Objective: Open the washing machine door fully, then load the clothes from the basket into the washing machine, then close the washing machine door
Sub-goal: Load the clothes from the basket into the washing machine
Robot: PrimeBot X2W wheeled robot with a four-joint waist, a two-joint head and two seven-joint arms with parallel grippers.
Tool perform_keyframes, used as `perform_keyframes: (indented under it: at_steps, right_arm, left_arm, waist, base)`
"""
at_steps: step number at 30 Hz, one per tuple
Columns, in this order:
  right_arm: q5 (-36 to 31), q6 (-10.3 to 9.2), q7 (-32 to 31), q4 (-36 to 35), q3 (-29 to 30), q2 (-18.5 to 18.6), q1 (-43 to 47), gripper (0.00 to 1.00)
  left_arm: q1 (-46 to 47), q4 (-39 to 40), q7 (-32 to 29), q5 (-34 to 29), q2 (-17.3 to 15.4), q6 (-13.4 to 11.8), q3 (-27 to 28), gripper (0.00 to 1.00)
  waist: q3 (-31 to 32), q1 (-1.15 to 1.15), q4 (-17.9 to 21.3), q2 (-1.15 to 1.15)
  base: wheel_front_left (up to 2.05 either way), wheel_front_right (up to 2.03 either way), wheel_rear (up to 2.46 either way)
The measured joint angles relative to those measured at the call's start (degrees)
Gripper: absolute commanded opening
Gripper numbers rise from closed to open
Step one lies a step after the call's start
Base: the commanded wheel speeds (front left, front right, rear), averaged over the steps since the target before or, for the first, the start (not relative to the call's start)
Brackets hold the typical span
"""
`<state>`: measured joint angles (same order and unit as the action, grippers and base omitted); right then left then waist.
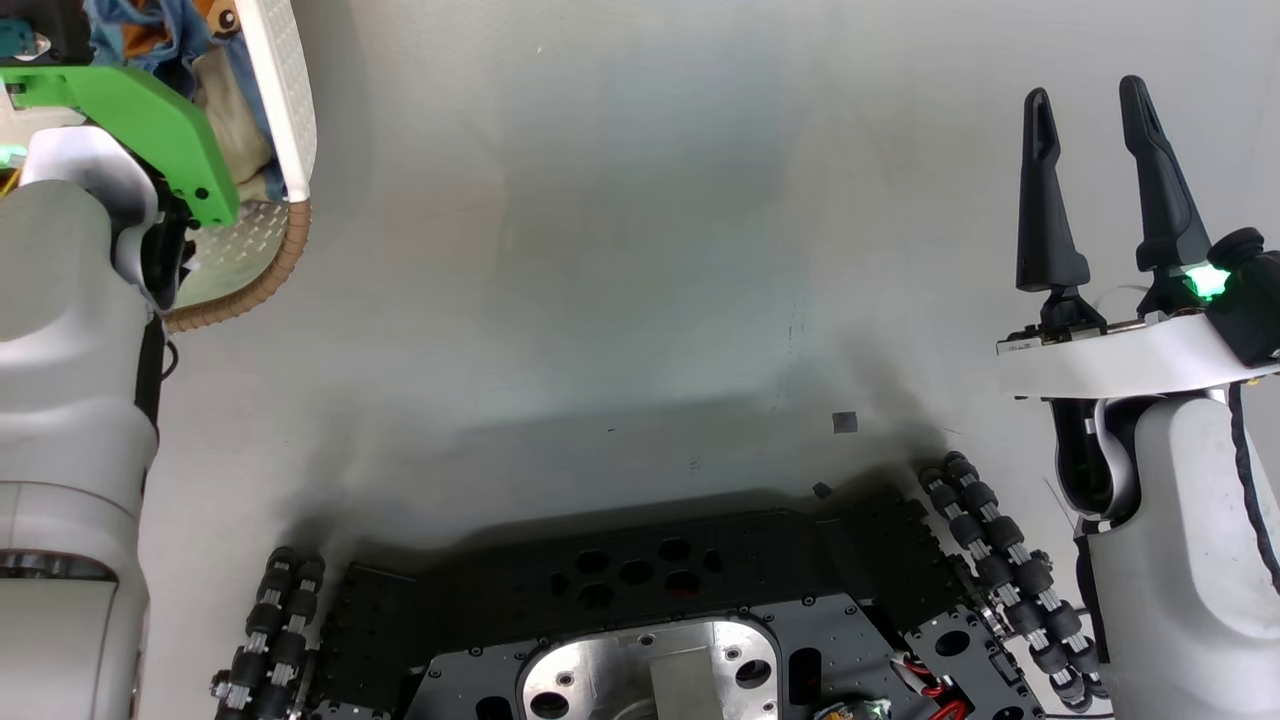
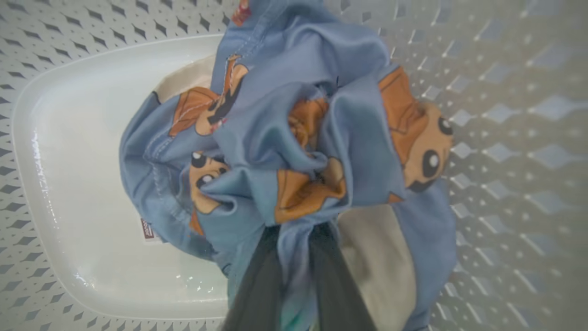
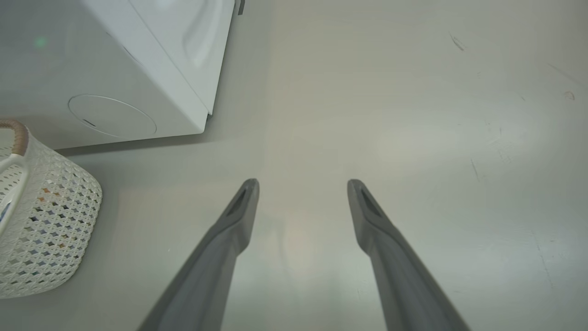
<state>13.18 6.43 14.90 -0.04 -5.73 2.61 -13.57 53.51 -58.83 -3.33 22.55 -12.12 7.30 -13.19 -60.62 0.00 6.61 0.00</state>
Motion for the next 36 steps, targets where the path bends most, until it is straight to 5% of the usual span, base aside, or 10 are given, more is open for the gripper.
perform_keyframes:
  at_steps: [24,36]
  right_arm:
    - [0.9,0.01,0.0,3.1,1.7,0.0,-2.7,1.0]
    - [0.8,0.07,0.0,6.1,1.5,0.0,-2.5,1.0]
  left_arm:
    - [-8.3,0.0,15.6,8.7,2.1,0.0,0.1,0.0]
    - [-14.1,0.7,17.1,11.9,2.7,0.0,-0.2,0.0]
  waist:
    - [10.5,0.0,-1.4,0.0]
    - [17.5,0.0,-2.5,0.0]
  base:
    - [0.0,0.0,0.0]
    - [0.0,0.0,0.0]
